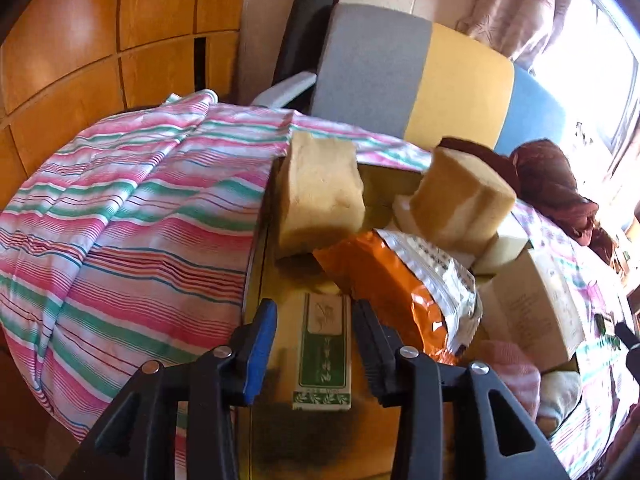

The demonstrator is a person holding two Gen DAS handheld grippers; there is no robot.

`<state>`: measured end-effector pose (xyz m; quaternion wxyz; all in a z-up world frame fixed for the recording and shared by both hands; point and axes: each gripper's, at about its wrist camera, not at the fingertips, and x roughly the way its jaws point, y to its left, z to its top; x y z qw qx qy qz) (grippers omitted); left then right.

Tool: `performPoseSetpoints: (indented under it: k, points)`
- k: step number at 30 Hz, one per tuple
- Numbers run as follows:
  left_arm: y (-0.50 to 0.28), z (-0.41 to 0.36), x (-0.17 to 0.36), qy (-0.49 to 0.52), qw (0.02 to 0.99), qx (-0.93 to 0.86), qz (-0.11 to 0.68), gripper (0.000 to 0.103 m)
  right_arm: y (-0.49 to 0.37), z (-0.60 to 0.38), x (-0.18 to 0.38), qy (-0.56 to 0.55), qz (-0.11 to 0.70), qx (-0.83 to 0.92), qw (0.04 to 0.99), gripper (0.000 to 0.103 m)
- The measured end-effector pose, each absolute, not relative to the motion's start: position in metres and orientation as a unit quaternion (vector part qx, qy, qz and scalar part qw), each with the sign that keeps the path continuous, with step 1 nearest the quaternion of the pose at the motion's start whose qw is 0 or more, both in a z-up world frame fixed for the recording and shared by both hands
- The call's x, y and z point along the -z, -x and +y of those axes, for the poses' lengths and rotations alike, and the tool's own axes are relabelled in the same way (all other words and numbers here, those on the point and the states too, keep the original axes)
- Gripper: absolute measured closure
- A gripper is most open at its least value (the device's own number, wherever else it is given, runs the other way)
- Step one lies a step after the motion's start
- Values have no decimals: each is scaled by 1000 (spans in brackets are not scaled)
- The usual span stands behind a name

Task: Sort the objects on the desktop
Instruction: 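Move both grippers back toward the hair rollers and cracker packs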

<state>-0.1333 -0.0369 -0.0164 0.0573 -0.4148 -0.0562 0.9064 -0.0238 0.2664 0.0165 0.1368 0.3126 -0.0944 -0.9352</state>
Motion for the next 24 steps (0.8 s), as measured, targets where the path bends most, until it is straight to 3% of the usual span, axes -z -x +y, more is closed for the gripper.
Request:
performPoseSetpoints:
  k: [10,24]
  points:
    - [90,-16,-19,336,112,-935,-17,62,-8,344,18,-332,-124,935,21,23]
    - [62,174,-35,353,339,-870,61,60,-73,459,48,-335,-152,915,-166,21]
